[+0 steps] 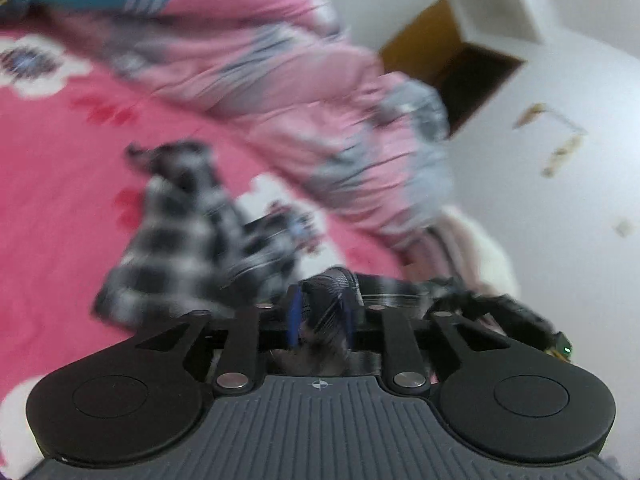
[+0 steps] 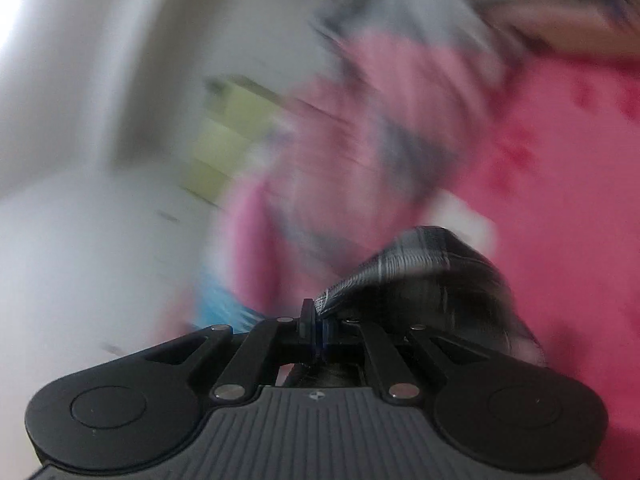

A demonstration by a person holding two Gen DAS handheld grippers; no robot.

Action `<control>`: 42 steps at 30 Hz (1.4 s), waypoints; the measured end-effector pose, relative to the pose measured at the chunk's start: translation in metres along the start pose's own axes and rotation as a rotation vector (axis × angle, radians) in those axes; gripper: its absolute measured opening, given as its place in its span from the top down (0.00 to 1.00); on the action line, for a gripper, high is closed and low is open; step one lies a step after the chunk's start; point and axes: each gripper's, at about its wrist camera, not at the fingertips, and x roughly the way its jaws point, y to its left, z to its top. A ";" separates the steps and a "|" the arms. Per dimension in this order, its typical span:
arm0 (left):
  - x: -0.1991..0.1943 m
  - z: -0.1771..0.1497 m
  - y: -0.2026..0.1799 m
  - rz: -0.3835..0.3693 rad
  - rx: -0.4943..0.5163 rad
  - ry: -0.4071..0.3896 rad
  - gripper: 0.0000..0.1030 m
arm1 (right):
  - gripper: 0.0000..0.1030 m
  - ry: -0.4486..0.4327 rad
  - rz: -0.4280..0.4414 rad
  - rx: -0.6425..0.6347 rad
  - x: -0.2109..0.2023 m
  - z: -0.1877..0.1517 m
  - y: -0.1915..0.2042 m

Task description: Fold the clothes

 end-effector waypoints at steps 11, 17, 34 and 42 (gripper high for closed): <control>0.001 -0.027 0.001 0.044 0.086 0.083 0.30 | 0.56 -0.039 -0.211 0.017 -0.055 -0.019 -0.059; 0.016 -0.037 -0.004 0.055 0.129 0.104 0.30 | 0.54 0.052 -0.041 -0.321 -0.083 -0.057 0.013; -0.024 -0.028 0.023 0.133 0.116 -0.008 0.30 | 1.00 0.210 0.034 -0.516 -0.036 -0.125 0.083; -0.007 -0.036 0.010 0.120 0.213 0.030 0.30 | 0.99 0.002 0.166 -0.171 -0.081 -0.049 0.052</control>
